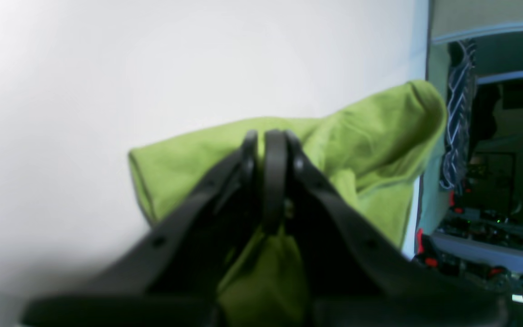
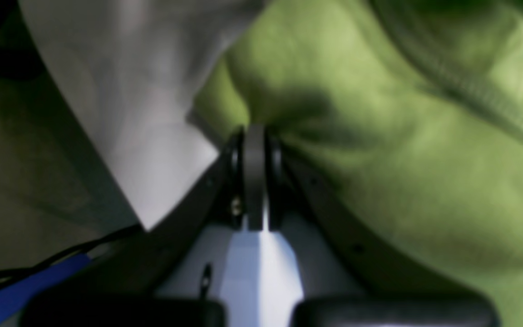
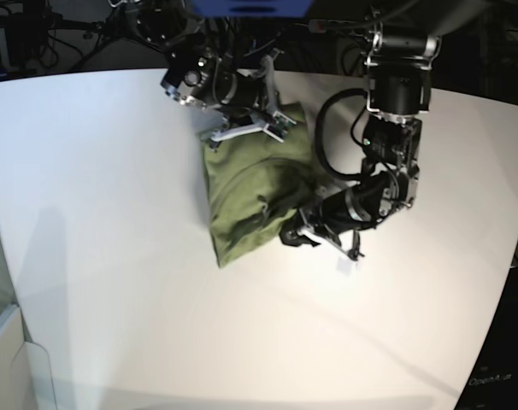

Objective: Fold the T-shirt properly
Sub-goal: 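Press the bundle's side with the left gripper, squaring it, then slide the right gripper along the bundle's side, tucking the edge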

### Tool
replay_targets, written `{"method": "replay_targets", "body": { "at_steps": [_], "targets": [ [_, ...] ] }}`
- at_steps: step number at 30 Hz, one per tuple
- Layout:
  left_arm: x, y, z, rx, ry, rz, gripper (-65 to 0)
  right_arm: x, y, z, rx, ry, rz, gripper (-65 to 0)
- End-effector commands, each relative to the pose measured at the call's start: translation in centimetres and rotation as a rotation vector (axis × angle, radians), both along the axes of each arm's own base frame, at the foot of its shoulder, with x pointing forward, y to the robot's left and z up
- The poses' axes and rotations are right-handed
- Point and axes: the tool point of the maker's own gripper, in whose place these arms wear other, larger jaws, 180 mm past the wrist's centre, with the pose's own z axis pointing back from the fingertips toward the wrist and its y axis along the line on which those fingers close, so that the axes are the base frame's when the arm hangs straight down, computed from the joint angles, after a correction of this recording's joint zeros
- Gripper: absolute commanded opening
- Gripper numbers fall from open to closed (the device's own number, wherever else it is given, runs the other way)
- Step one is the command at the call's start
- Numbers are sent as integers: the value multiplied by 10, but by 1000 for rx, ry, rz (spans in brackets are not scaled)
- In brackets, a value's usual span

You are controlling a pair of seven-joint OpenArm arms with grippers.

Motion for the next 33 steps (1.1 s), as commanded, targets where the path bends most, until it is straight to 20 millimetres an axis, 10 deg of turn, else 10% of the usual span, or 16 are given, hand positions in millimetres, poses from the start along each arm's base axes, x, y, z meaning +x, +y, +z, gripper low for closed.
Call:
{"method": "replay_targets", "body": {
  "at_steps": [1, 11, 20, 33],
  "targets": [
    [19, 2, 24, -15, -71, 8, -624, 6, 5, 10, 33, -29, -1, -650],
    [32, 71, 55, 9, -150, 86, -624, 17, -11, 45, 30, -146, 5, -650],
    [-11, 160, 34, 110, -55, 151, -624, 19, -28, 44, -19, -163, 19, -650],
    [-68, 173, -13, 151, 85, 143, -624, 81, -64, 74, -104, -304, -53, -650]
  ]
}}
